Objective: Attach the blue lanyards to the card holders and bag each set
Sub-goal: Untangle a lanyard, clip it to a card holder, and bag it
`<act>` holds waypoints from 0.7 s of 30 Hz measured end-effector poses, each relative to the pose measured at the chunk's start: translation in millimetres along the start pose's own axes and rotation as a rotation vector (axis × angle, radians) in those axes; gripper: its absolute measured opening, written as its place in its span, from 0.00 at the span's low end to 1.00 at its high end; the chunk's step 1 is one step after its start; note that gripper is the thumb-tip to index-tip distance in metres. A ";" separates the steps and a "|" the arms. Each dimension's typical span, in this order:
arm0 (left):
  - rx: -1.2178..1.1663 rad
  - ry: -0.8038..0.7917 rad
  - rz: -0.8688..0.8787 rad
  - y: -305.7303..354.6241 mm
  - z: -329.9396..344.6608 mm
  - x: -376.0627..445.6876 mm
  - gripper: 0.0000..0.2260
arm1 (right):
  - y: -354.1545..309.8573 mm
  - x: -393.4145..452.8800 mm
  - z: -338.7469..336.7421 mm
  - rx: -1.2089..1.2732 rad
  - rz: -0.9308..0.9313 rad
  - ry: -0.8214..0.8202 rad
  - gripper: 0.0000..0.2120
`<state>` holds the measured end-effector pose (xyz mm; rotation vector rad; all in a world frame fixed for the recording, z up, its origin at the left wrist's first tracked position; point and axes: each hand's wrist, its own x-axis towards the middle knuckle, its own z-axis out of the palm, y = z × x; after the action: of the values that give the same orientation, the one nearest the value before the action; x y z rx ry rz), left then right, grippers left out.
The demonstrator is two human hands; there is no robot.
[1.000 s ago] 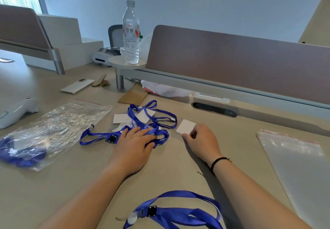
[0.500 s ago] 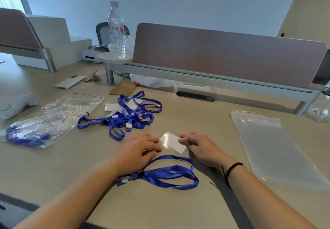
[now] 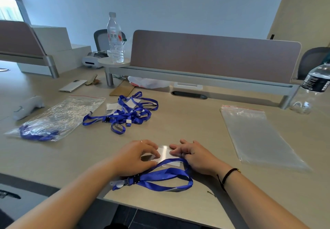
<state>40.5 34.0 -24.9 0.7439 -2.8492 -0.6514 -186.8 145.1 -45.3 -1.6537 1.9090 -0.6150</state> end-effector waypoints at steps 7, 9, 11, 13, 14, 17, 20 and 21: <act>0.006 -0.025 -0.024 9.3 0.5 5.1 0.07 | -12.3 -13.9 1.4 0.094 0.039 0.004 0.19; -0.001 0.004 -0.036 15.5 2.9 12.1 0.07 | -17.9 -17.5 -2.4 0.332 0.079 0.075 0.18; -0.051 0.065 -0.047 23.4 6.0 22.2 0.04 | -19.3 -23.4 -8.5 0.584 0.138 0.184 0.15; -0.112 0.103 -0.061 33.3 8.4 36.2 0.02 | -11.7 -28.2 -19.2 0.562 0.145 0.273 0.13; -0.132 0.109 -0.066 38.8 9.7 44.7 0.02 | -6.1 -30.9 -25.1 0.555 0.141 0.290 0.13; -0.167 0.103 -0.067 58.9 15.3 76.5 0.04 | 11.6 -41.9 -51.9 0.541 0.143 0.348 0.10; -0.172 0.088 -0.053 84.7 24.8 112.6 0.07 | 37.7 -49.7 -83.2 0.479 0.142 0.454 0.10; -0.177 0.078 -0.050 92.8 29.3 125.2 0.08 | 47.9 -51.3 -92.9 0.455 0.155 0.499 0.09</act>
<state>-115.6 56.4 -9.1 0.7945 -2.6678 -0.8492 -278.3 202.3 -1.4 -1.1186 1.9964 -1.3778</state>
